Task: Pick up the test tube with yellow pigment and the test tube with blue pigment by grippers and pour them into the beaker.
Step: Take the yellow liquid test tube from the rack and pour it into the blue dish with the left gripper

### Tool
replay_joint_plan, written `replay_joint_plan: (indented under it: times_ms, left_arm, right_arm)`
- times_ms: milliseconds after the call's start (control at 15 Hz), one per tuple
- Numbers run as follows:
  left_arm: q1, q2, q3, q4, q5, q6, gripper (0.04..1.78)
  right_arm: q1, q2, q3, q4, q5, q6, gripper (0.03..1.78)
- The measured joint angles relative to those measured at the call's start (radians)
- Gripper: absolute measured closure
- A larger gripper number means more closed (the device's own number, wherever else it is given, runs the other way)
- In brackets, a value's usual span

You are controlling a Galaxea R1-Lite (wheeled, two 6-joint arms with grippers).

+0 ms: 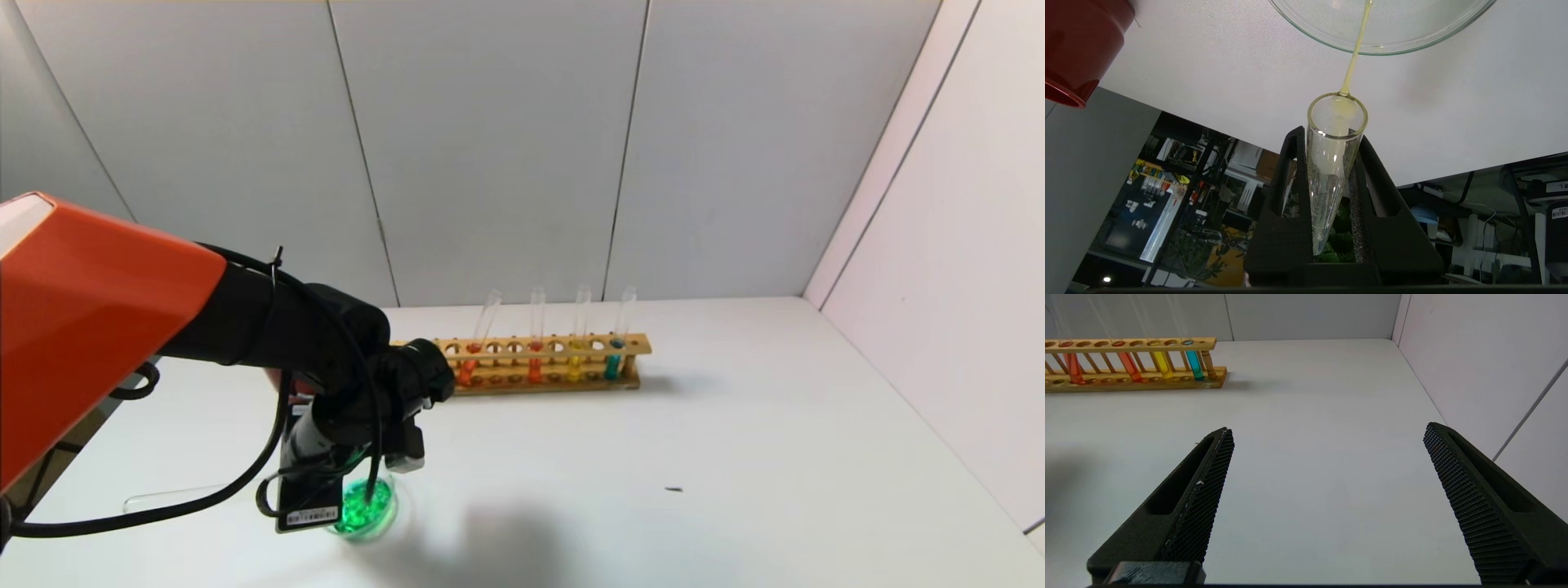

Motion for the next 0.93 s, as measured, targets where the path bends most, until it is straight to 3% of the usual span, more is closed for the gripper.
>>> replay_joint_plan:
  times_ms: [933]
  left_arm:
    - [-0.029,0.115,-0.098,0.085,0.024,-0.007,1.51]
  right_arm:
    - [0.0,0.0,0.0,0.0,0.0,0.0,0.11]
